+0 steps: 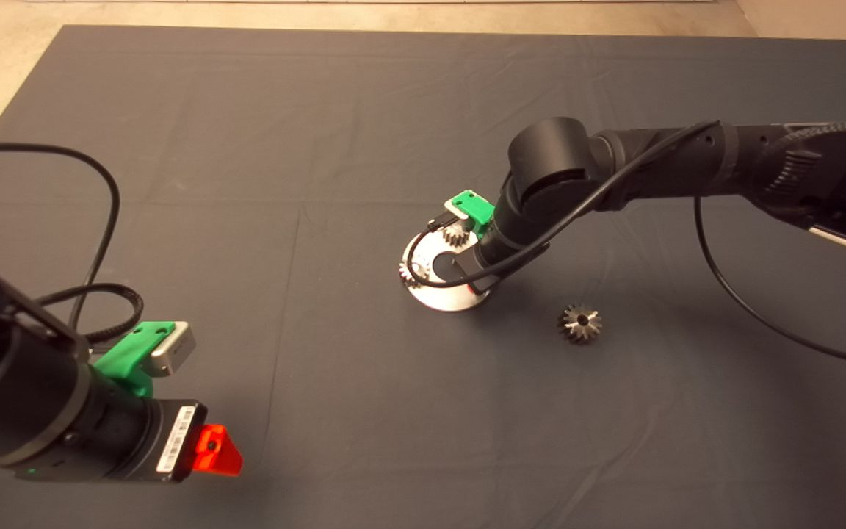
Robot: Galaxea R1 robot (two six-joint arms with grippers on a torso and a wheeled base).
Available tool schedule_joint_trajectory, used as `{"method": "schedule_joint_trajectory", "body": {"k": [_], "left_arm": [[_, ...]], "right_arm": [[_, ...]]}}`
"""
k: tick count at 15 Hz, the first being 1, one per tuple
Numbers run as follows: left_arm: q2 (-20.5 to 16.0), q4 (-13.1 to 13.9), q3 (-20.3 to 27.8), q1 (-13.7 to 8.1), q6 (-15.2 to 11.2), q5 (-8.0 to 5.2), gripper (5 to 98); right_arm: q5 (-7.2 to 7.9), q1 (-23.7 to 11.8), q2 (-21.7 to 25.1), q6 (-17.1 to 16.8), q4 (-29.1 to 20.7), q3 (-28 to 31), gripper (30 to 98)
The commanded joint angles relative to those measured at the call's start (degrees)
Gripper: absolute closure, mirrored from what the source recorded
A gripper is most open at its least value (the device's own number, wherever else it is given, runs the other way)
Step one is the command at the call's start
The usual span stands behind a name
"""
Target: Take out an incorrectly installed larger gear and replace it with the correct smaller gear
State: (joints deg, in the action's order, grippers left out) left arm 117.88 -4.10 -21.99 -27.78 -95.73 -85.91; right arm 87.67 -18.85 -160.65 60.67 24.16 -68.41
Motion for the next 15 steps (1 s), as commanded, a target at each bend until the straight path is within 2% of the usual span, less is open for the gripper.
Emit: {"method": "schedule_joint_trajectory", "body": {"k": [1,5,8,15], "left_arm": [[-0.23,1.02,0.83,-0.17,-0.33,-0.05,5.9],[-0.23,1.02,0.83,-0.17,-0.33,-0.05,5.9],[-0.23,1.02,0.83,-0.17,-0.33,-0.05,5.9],[-0.15,1.02,0.83,-0.08,-0.33,-0.05,5.9]], "right_arm": [[1.09,-0.49,-0.24,-0.03,0.10,0.14,88.1],[1.00,-0.23,-0.33,0.06,0.10,0.14,88.2],[-1.71,-0.49,-0.33,0.12,0.10,0.14,88.2],[-1.72,-0.58,-0.33,0.15,0.10,-0.04,88.2]]}}
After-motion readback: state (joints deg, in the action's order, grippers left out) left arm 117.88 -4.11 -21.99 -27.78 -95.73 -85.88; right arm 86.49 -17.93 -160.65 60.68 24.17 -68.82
